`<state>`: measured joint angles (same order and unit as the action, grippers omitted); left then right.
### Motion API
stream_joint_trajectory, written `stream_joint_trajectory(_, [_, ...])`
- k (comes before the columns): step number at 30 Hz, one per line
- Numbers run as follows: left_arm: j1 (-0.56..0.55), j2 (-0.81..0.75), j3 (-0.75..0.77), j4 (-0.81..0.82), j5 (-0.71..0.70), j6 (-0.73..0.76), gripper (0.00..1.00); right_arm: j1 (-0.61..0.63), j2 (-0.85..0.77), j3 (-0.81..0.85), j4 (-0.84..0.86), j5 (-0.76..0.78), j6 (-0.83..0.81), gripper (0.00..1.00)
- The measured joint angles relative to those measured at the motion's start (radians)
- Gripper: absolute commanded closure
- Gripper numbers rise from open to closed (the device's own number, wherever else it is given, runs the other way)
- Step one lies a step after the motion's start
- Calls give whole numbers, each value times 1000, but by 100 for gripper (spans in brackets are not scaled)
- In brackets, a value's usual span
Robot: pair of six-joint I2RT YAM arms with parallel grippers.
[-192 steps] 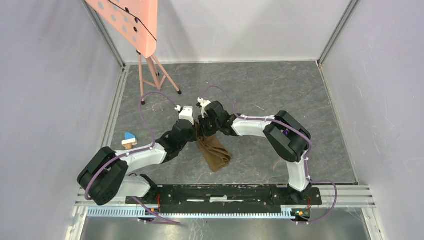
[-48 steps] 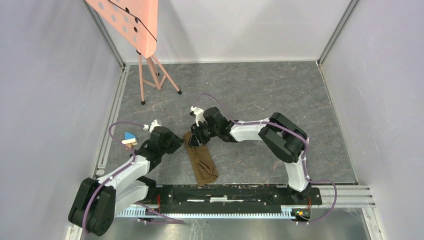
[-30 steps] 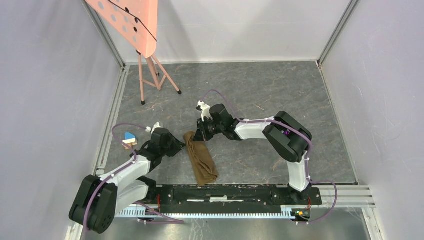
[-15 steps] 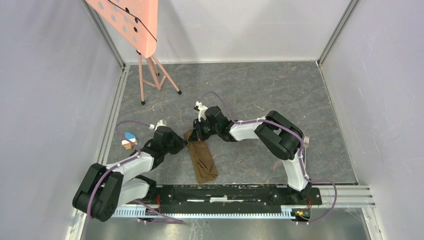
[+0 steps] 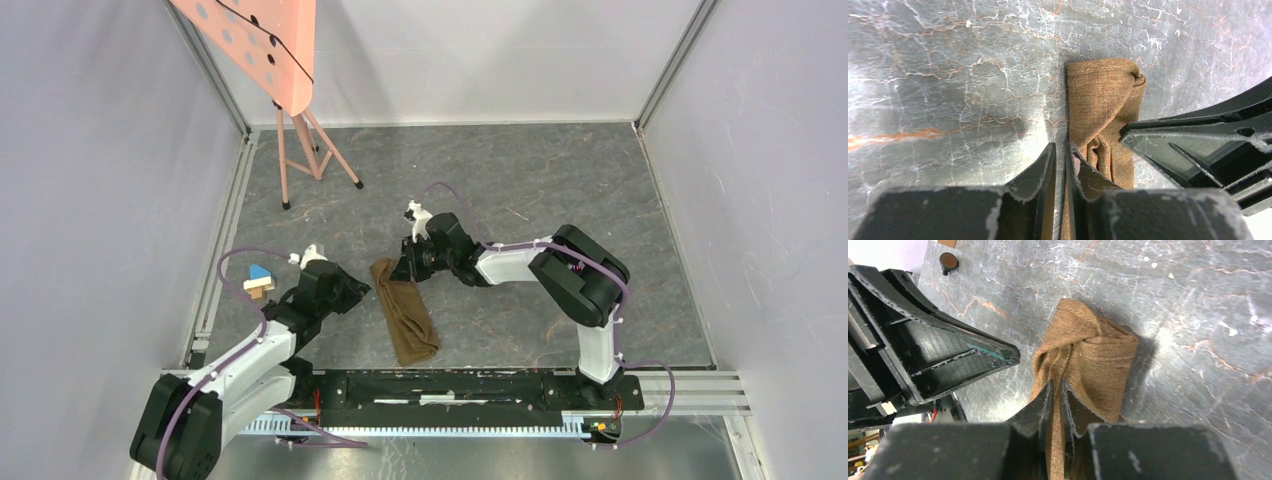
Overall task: Fold the napkin into a case and place the utensils inside
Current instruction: Grasp the top corner of the smaller rectangle folded napkin from the folded napkin.
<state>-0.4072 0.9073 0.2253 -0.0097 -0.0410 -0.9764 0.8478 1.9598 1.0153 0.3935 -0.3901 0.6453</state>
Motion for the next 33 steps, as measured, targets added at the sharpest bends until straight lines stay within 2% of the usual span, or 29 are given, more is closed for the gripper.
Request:
stream_joint_trajectory(6, [0, -42, 37, -93, -27, 5, 80, -20, -9, -12, 6, -12, 13, 97])
stream_joint_trajectory(15, [0, 18, 107, -97, -31, 54, 79, -6, 94, 51, 53, -36, 72, 98])
stream_joint_trajectory(19, [0, 55, 111, -85, -32, 69, 77, -3, 156, 70, 123, -52, 138, 94])
stream_joint_trajectory(24, [6, 108, 143, -89, -33, 109, 76, -4, 153, 77, 110, -55, 117, 86])
stream_joint_trajectory(26, [8, 123, 167, -84, -32, 123, 76, -4, 139, 76, 87, -56, 93, 88])
stream_joint_trajectory(29, [8, 145, 198, -60, -27, 143, 77, -5, 109, 56, 61, -57, 63, 98])
stream_joint_trajectory(33, [8, 185, 214, -12, -2, 158, 81, -5, 105, 42, 57, -57, 56, 100])
